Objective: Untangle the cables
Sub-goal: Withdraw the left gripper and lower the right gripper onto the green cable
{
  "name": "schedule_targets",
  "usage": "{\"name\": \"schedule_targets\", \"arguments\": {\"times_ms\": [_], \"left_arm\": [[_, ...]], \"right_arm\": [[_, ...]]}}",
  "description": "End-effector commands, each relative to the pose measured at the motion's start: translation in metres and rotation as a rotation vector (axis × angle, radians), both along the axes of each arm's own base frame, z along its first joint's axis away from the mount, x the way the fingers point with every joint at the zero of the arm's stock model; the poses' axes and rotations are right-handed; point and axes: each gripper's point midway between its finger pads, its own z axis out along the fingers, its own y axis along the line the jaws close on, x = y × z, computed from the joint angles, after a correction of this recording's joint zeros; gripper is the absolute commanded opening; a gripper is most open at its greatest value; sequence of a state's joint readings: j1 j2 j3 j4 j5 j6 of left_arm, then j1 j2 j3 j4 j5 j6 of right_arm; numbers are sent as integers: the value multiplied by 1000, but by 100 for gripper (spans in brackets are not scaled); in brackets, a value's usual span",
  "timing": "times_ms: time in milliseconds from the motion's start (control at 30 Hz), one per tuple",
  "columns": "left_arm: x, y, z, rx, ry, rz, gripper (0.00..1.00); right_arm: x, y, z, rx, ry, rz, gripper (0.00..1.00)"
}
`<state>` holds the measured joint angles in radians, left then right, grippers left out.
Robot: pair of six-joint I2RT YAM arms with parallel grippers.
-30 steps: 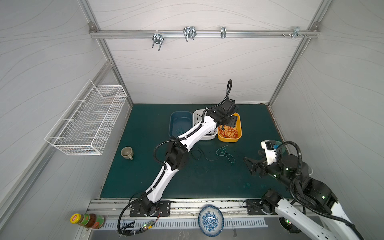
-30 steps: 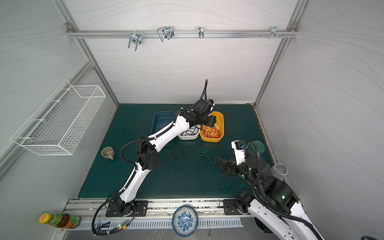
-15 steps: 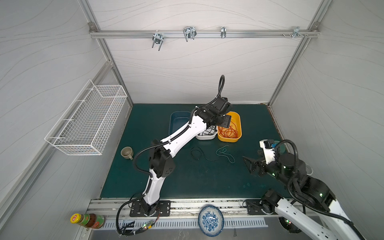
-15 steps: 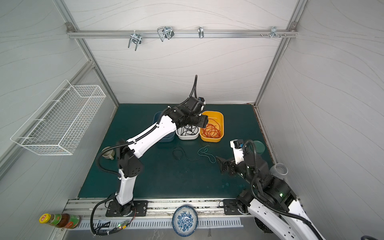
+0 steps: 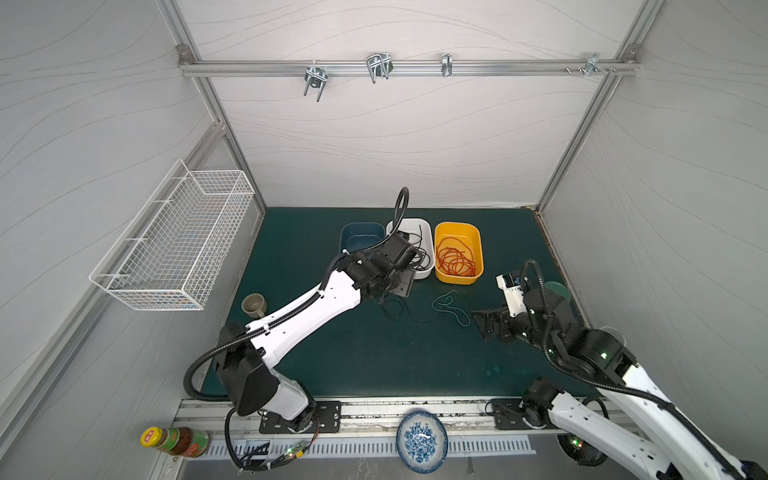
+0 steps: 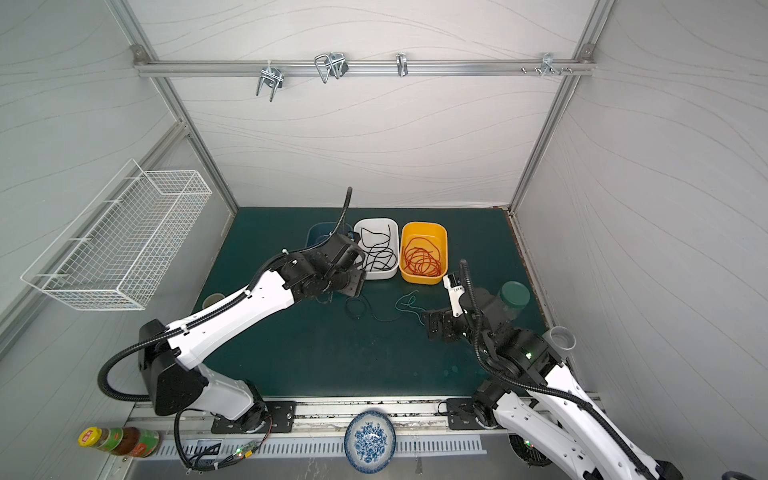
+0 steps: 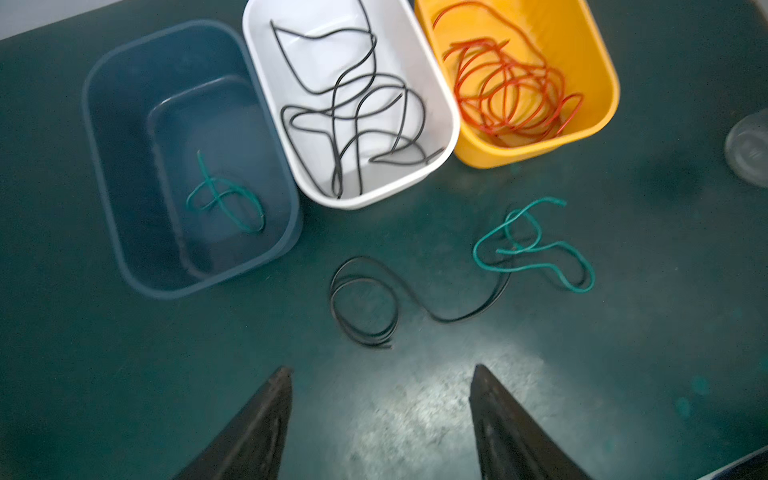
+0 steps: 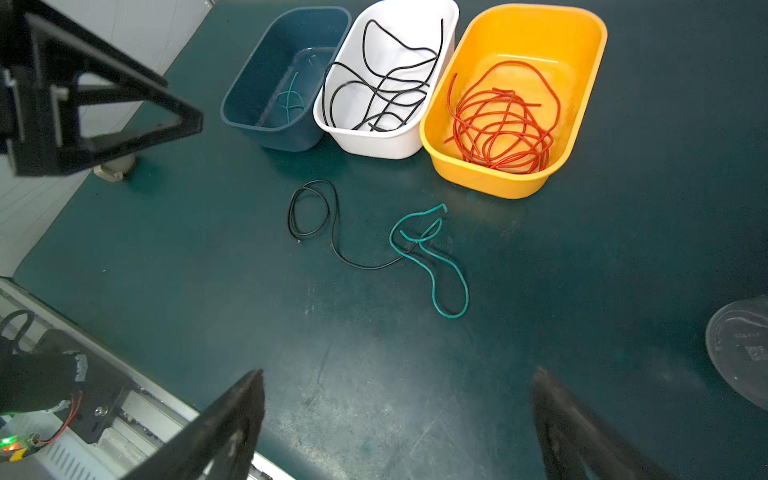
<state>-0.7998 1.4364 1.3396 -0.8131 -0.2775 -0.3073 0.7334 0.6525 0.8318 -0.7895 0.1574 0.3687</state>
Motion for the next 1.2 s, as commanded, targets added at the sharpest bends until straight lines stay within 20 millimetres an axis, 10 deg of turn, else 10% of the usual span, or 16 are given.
{"name": "schedule_targets", "arguments": {"times_ms": [0, 633, 1167], "left_arm": [[-9, 30, 15, 42, -72, 39, 70], [-68, 134, -1, 106, -224, 154, 80], [-66, 146, 7, 54, -342, 213, 90]], "right_arm": [[4, 12, -11, 40, 62, -21, 99], [51, 57, -97, -51, 277, -121, 81], [103, 70, -148, -102, 354, -242, 56]]}}
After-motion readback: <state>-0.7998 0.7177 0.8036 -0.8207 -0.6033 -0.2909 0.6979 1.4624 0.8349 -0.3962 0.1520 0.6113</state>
